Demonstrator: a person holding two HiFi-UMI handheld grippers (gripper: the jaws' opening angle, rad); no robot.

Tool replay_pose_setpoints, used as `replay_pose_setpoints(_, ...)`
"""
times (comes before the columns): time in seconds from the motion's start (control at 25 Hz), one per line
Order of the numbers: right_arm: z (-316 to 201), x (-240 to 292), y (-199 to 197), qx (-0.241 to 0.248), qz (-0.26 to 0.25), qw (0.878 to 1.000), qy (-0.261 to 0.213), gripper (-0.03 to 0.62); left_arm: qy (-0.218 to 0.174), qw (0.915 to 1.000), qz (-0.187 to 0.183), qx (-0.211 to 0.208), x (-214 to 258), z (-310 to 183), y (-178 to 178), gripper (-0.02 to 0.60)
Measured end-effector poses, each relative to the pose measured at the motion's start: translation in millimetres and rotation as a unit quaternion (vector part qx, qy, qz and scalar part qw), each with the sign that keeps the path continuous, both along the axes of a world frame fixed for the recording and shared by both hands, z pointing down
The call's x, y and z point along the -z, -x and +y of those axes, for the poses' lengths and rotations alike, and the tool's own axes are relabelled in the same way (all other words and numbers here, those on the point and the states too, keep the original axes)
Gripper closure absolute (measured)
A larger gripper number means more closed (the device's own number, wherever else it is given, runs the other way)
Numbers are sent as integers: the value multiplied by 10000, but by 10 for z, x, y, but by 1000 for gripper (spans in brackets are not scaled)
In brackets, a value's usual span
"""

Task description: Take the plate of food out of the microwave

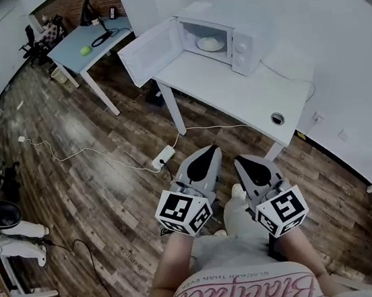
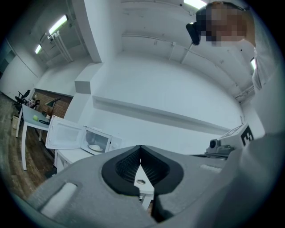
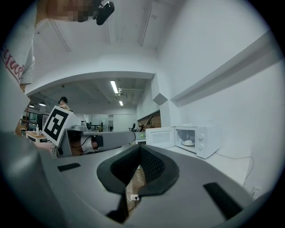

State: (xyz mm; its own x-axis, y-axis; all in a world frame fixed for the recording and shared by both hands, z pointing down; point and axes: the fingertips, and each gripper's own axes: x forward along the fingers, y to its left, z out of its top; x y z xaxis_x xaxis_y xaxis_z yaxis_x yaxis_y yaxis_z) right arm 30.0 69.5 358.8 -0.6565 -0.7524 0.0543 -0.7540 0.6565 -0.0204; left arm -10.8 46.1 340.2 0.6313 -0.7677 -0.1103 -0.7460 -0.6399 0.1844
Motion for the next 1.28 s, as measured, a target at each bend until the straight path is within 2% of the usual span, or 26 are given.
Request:
replay_pose_setpoints(0.2, -226, -13, -27, -61, 31, 10000, -3, 588, 9, 9998, -198, -52, -56, -222, -52, 574)
replay_pose_setpoints(0.6, -688, -40, 19, 242, 232, 9994, -38, 588, 38, 9998, -110, -164, -37, -743, -111, 574)
replay_pose_setpoints(0.84, -1049, -57, -2, 236, 134, 9996, 84, 588, -63, 9994, -215, -250, -8, -1020, -164, 574)
replay_pose_setpoints(1.28, -1646, -31, 32, 258, 19, 9995, 167, 588, 65, 9997, -204, -117, -17, -1574, -169, 574)
